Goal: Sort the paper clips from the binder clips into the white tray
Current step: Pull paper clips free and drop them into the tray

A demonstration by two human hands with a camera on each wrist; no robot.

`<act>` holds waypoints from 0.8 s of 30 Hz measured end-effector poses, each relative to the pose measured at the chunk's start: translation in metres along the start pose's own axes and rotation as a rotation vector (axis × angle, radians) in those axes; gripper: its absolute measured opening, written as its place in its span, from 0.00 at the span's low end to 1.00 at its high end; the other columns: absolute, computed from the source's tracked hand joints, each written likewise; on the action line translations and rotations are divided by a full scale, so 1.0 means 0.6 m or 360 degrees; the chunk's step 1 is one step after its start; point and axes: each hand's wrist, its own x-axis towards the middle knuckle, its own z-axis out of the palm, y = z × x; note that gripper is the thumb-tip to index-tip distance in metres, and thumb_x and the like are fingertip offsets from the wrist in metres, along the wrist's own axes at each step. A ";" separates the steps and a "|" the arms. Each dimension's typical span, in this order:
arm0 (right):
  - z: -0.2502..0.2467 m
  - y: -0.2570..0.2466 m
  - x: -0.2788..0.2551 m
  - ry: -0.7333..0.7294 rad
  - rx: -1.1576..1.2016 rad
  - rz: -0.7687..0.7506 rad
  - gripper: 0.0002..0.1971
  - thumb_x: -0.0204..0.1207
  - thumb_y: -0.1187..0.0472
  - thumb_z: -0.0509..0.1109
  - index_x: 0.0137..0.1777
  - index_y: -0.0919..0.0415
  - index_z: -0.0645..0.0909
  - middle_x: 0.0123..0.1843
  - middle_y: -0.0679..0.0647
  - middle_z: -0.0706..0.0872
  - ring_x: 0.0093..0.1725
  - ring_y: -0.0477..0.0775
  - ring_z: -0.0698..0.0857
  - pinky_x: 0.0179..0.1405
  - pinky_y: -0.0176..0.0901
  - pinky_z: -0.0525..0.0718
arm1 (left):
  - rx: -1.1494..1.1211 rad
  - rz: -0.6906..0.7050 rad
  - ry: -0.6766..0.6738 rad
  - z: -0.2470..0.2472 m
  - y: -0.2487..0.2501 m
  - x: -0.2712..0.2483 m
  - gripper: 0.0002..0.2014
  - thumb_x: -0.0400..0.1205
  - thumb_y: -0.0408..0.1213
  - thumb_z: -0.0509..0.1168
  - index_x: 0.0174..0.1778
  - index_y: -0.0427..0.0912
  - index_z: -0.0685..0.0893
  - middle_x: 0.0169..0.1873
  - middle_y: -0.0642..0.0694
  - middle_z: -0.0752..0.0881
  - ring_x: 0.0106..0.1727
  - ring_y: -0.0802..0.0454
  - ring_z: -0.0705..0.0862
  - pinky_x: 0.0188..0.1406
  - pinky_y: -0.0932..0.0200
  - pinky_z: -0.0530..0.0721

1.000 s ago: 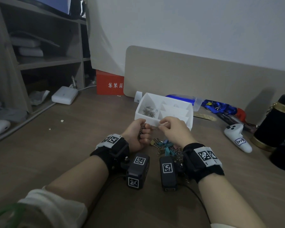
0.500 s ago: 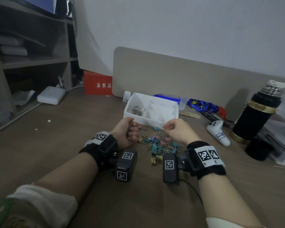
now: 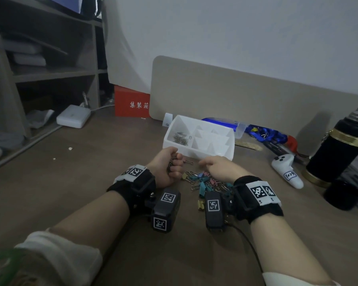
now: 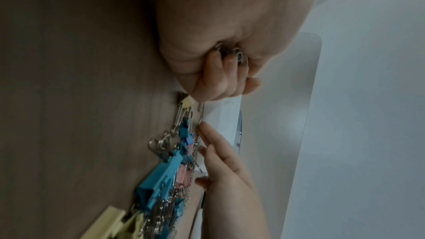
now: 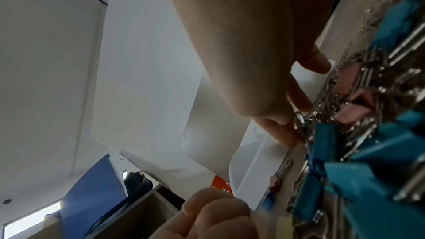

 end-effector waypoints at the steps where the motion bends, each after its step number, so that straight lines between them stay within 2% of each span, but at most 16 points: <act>1: 0.000 0.002 -0.001 -0.0008 0.0001 0.0024 0.24 0.82 0.70 0.52 0.71 0.53 0.79 0.75 0.55 0.77 0.68 0.56 0.78 0.61 0.41 0.74 | 0.0004 0.0000 -0.0003 0.000 0.000 -0.001 0.20 0.86 0.44 0.50 0.26 0.45 0.67 0.15 0.53 0.61 0.11 0.59 0.57 0.14 0.70 0.49; 6: -0.009 0.008 -0.003 0.0037 -0.0066 0.0094 0.25 0.76 0.72 0.53 0.61 0.51 0.85 0.72 0.58 0.77 0.65 0.60 0.79 0.66 0.49 0.79 | 0.0013 0.0005 -0.0003 0.002 0.001 -0.004 0.20 0.86 0.44 0.50 0.26 0.45 0.66 0.15 0.53 0.61 0.11 0.59 0.57 0.12 0.70 0.49; 9: -0.011 0.010 -0.005 0.0061 -0.0088 0.0078 0.23 0.76 0.70 0.55 0.54 0.47 0.87 0.68 0.56 0.81 0.62 0.58 0.81 0.65 0.53 0.81 | 0.0018 0.0005 0.0000 0.002 0.002 -0.004 0.21 0.87 0.44 0.50 0.26 0.45 0.67 0.15 0.53 0.61 0.11 0.59 0.57 0.12 0.71 0.49; 12: -0.009 0.009 -0.005 0.0092 -0.0046 0.0047 0.20 0.78 0.68 0.58 0.47 0.44 0.86 0.63 0.51 0.84 0.60 0.55 0.82 0.63 0.51 0.82 | 0.0019 0.0009 -0.0003 0.001 0.001 -0.005 0.21 0.87 0.44 0.49 0.26 0.44 0.67 0.15 0.53 0.61 0.11 0.59 0.57 0.12 0.71 0.49; 17: -0.009 0.006 0.000 0.0252 0.0044 -0.0016 0.12 0.81 0.65 0.62 0.51 0.49 0.84 0.57 0.51 0.86 0.55 0.52 0.84 0.60 0.50 0.83 | 0.0051 0.0026 0.0002 0.002 0.000 -0.005 0.21 0.87 0.44 0.49 0.27 0.44 0.67 0.15 0.53 0.61 0.11 0.59 0.56 0.11 0.71 0.50; 21: -0.005 0.002 0.014 0.0293 0.0047 0.0046 0.10 0.77 0.65 0.69 0.43 0.47 0.84 0.52 0.51 0.88 0.51 0.53 0.86 0.58 0.54 0.85 | 0.0051 0.0012 -0.0015 0.002 0.002 -0.004 0.20 0.86 0.44 0.50 0.27 0.44 0.67 0.15 0.53 0.62 0.11 0.59 0.57 0.11 0.71 0.51; 24: 0.001 -0.001 0.019 0.0267 0.0022 0.0095 0.05 0.72 0.60 0.76 0.41 0.48 0.85 0.49 0.51 0.89 0.49 0.52 0.86 0.57 0.53 0.86 | 0.0057 0.0014 -0.0016 0.003 0.001 -0.005 0.20 0.86 0.44 0.50 0.27 0.44 0.67 0.15 0.53 0.62 0.10 0.59 0.57 0.10 0.71 0.51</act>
